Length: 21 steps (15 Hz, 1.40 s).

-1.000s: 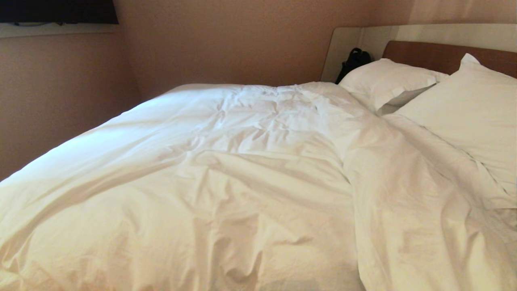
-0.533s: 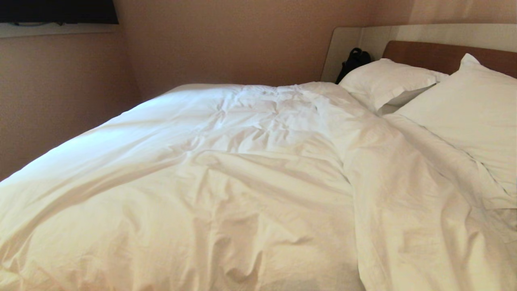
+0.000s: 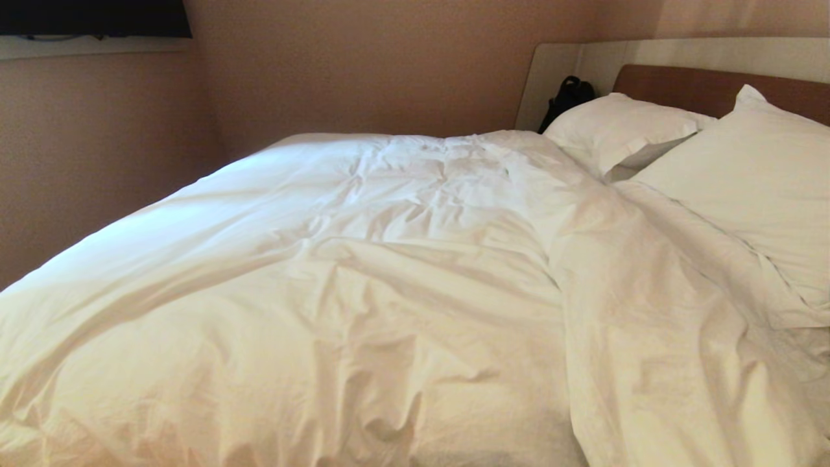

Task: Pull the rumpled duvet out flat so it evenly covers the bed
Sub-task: Flatten the corners of the folded blanket

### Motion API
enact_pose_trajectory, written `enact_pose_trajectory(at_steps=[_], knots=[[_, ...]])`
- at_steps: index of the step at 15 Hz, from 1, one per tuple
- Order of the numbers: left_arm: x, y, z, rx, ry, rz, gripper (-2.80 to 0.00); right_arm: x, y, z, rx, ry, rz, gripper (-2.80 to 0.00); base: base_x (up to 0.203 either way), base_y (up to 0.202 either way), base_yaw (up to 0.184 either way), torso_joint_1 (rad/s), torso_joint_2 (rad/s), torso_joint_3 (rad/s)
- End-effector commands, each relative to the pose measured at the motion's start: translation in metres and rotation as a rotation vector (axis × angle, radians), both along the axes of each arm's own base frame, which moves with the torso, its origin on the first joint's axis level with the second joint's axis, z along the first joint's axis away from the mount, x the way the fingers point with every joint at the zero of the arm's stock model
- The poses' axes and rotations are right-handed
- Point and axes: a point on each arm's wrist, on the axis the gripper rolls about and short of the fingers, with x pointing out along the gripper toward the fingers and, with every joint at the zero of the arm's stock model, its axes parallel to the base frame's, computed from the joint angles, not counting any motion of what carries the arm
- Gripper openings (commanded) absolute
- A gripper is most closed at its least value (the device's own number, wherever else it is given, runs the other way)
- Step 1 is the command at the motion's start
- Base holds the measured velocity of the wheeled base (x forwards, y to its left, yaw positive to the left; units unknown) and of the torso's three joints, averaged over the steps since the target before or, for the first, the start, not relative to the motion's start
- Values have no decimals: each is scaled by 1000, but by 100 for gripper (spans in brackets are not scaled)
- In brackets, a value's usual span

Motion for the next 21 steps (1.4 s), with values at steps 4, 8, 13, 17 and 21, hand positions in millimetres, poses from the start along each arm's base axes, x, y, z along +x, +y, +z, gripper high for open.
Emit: enact_pose_trajectory(at_steps=[4, 8, 13, 17, 21], knots=[[0, 0, 0, -1, 0, 1, -280, 0, 0, 0, 0, -1, 0, -280, -186, 0, -1, 0, 2, 3], [0, 0, 0, -1, 0, 1, -280, 0, 0, 0, 0, -1, 0, -280, -194, 0, 0, 0, -1, 4], [0, 0, 0, -2, 0, 2, -280, 0, 0, 0, 0, -1, 0, -280, -158, 0, 0, 2, 3, 3], [0, 0, 0, -1, 0, 2, -280, 0, 0, 0, -1, -1, 0, -280, 0, 0, 0, 0, 0, 0], [0, 0, 0, -1, 0, 1, -280, 0, 0, 0, -5, -1, -1, -280, 0, 0, 0, 0, 0, 0]])
